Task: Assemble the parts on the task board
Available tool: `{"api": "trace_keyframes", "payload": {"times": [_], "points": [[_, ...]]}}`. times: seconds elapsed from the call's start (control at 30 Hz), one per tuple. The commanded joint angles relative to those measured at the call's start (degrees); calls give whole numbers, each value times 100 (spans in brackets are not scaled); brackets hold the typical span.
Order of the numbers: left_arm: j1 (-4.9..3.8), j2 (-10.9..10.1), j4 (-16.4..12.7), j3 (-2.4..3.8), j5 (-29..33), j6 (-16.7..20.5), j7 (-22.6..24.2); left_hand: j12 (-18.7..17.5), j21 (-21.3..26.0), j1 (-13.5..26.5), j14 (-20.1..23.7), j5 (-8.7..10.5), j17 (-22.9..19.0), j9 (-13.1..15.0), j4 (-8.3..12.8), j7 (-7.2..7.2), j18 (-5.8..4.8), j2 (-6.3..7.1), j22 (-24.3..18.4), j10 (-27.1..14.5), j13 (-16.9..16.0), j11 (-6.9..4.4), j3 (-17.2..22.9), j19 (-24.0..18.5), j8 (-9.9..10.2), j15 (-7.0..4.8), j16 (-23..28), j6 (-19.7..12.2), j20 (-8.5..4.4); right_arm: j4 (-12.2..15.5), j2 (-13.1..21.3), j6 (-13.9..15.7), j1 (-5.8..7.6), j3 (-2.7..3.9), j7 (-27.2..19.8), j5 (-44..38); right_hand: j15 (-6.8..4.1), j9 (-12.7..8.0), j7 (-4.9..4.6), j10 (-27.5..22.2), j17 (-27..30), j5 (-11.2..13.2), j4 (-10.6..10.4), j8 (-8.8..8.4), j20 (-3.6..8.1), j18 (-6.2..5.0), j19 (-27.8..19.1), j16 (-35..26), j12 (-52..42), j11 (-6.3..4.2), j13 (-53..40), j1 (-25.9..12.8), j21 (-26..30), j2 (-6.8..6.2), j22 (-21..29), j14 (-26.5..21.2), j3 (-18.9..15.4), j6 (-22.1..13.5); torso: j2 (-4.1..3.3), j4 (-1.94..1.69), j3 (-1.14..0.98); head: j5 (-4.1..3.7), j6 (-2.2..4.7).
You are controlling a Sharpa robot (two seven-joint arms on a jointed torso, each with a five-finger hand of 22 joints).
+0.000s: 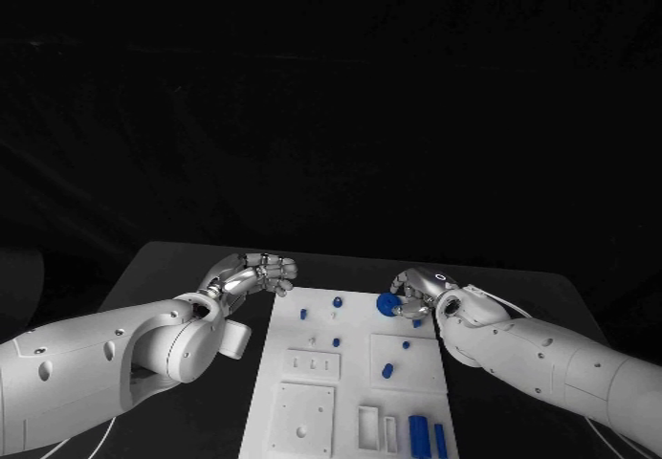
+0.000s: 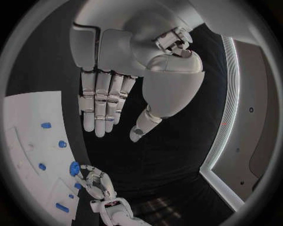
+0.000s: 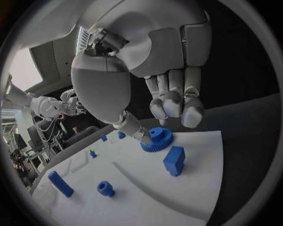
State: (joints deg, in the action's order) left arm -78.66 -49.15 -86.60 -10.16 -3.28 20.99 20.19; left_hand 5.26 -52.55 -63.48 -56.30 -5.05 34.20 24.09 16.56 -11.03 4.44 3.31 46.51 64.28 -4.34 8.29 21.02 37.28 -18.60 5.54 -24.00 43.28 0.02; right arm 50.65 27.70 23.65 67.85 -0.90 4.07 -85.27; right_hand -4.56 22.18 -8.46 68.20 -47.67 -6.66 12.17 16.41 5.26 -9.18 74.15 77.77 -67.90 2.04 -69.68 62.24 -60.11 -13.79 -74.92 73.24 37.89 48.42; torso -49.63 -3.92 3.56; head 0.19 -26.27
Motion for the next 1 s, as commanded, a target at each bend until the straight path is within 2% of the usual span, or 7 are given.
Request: {"api": "trace_keyframes", "payload": {"times": [0.03, 0.6, 0.83, 1.0], "points": [[-4, 9, -19, 5, -33, -77, 45, -39, 31, 5, -10, -13, 7, -10, -1, -17, 59, 3, -5, -34, 8, -13, -45, -49, 16, 9, 35, 20, -10, -7, -20, 2, -2, -1, 16, -88, 27, 9, -17, -34, -10, 48, -3, 9, 37, -582, -9, -2, 16, 3, 3, 56, -38, 29, -117, 2, 38, 51, 3, -5, 5, 0, -5], [-11, -42, -120, 11, -40, -65, 41, -46, 32, 1, -10, -12, 14, -13, 0, -18, 59, 5, -5, -36, 10, -12, -44, -51, 19, 10, 42, 19, -10, -126, -153, -183, -5, -4, 102, -236, -3, 39, 17, -28, -51, 117, -29, 69, 36, -582, -19, -22, -2, -29, 8, -4, -74, 26, -114, 9, 48, 156, -19, -11, 2, 24, -27], [-17, -72, -142, 12, -47, -59, 36, -48, 33, 0, -10, -12, 16, -14, 0, -18, 59, 7, -6, -37, 10, -12, -44, -52, 20, 10, 45, 19, -10, -199, -165, -293, -9, -12, 179, -310, -22, 45, 37, -30, -67, 185, -34, 82, 39, -582, -26, -34, -2, -49, 16, -2, -82, 46, -110, 12, 72, 179, -7, -2, -5, 39, -63], [-22, -85, -148, 12, -50, -53, 35, -50, 33, -1, -10, -12, 17, -14, 0, -18, 59, 8, -6, -37, 11, -12, -44, -52, 21, 10, 47, 19, -10, -210, -164, -332, -16, -25, 164, -325, -23, 46, 38, -32, -68, 189, -36, 82, 39, -582, -27, -36, 0, -50, 18, -3, -83, 48, -109, 12, 76, 181, 2, 17, -6, 54, -85]]}}
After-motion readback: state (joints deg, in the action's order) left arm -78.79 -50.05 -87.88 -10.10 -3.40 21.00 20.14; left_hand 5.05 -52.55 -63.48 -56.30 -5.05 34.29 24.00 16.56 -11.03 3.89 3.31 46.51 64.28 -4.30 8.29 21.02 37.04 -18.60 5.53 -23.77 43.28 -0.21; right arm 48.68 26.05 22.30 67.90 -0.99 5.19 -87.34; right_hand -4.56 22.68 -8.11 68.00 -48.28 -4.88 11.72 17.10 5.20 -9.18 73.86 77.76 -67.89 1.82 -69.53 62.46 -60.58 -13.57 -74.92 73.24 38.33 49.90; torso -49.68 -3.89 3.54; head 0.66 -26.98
